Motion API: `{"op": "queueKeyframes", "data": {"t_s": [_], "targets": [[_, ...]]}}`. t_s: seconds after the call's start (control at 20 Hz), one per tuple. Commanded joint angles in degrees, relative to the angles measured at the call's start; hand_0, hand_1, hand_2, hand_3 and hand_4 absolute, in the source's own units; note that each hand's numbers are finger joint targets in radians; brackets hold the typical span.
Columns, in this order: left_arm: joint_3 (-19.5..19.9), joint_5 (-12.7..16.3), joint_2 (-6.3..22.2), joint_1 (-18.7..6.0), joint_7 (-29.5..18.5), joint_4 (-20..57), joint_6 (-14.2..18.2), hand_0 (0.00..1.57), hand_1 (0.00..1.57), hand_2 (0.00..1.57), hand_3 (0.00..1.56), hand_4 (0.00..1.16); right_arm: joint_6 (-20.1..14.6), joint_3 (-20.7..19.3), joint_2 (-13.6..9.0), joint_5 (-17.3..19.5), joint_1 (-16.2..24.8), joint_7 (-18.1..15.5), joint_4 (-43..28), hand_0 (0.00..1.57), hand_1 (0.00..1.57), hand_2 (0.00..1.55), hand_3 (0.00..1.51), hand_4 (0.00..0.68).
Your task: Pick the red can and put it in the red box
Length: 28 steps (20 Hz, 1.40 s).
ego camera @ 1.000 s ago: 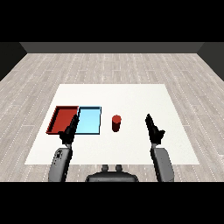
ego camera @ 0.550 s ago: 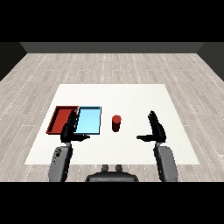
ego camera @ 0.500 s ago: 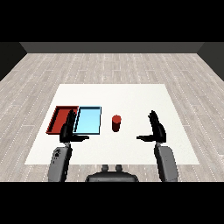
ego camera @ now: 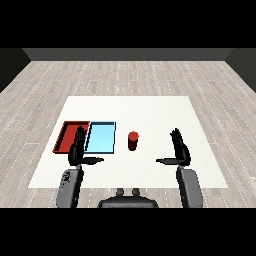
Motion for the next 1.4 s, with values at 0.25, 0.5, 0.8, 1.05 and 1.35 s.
{"op": "queueKeyframes", "data": {"t_s": [0.25,0.5,0.8,1.05,1.35], "targets": [[-1.4,-2.7,-1.8,-0.5,-1.4,1.1,2.8,0.00,0.00,0.00,0.00,0.00,0.4,-2.3,-1.2,0.6,-4.5,-1.8,4.2,0.00,0.00,0.00,0.00,0.000],[-0.2,-1.1,-1.1,2.2,-4.0,1.7,0.7,0.00,0.00,0.00,0.00,0.00,-2.0,0.7,1.5,1.9,-5.4,2.2,2.9,0.00,0.00,0.00,0.00,0.000],[2.2,-1.5,0.8,-3.4,-1.8,3.3,1.9,0.00,0.00,0.00,0.00,0.00,-2.7,1.8,3.4,-0.8,-9.8,10.3,0.9,0.00,0.00,0.00,0.00,0.000],[1.7,-1.5,0.2,-3.9,-5.1,7.9,0.8,0.00,0.00,0.00,0.00,0.00,-0.6,0.4,3.2,-1.5,-13.3,4.5,12.0,0.00,0.00,0.00,0.00,0.000],[1.2,-0.5,-0.7,-1.8,-1.9,2.9,1.4,0.00,0.00,0.00,0.00,0.00,-3.2,4.7,5.4,-2.0,-12.2,4.1,11.5,0.00,0.00,0.00,0.00,0.000]]}}
